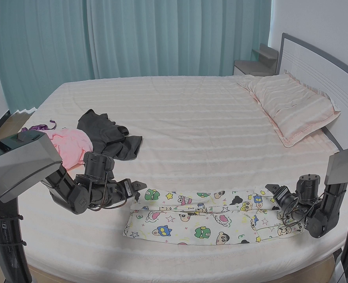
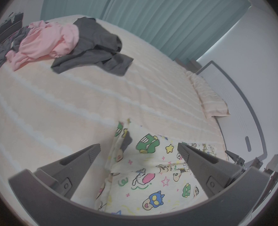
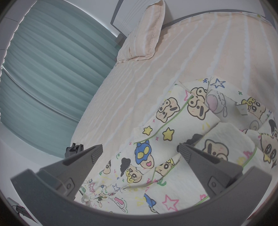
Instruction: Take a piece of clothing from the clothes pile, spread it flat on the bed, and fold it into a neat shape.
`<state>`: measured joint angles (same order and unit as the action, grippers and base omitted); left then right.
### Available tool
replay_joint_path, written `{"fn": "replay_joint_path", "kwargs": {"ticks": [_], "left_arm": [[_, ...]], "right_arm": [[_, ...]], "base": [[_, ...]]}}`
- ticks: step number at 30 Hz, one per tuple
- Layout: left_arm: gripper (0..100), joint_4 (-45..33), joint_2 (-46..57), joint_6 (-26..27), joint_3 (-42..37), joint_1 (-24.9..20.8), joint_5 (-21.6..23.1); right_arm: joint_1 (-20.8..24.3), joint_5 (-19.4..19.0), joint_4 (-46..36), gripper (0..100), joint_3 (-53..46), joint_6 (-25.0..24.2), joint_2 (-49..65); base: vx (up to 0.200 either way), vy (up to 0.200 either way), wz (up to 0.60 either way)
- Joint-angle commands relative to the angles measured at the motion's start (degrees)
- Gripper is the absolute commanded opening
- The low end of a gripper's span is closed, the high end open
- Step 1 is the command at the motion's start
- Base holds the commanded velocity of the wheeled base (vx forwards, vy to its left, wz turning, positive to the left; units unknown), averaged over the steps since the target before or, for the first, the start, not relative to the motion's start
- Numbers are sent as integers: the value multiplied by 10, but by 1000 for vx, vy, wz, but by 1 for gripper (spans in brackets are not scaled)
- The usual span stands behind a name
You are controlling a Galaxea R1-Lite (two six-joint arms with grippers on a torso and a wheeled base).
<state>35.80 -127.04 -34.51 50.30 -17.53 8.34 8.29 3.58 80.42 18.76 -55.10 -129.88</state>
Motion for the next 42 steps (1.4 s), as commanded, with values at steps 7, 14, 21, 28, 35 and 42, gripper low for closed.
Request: {"fn": "replay_joint_path", "kwargs": {"ticks": [7, 14, 21, 28, 35, 42], "left_arm": [[100, 66, -74, 21, 29, -14, 12], [100, 57, -100, 68, 28, -15, 12], [100, 52, -103, 104, 22, -17, 11], [100, 30, -107, 134, 23, -18, 9], [100, 13, -122, 163, 45, -21, -5], [100, 2, -129, 161, 65, -33, -5]], "right_arm": [[28, 1, 34, 100, -27, 1, 16], [28, 1, 34, 100, -28, 1, 16], [27, 0, 34, 100, -27, 1, 16], [27, 0, 34, 100, -27, 1, 16], [27, 0, 34, 100, -27, 0, 16], [27, 0, 34, 100, -27, 0, 16]], "base": [[0, 0, 0], [0, 0, 0], [0, 0, 0], [0, 0, 0], [0, 0, 0], [0, 0, 0]]}}
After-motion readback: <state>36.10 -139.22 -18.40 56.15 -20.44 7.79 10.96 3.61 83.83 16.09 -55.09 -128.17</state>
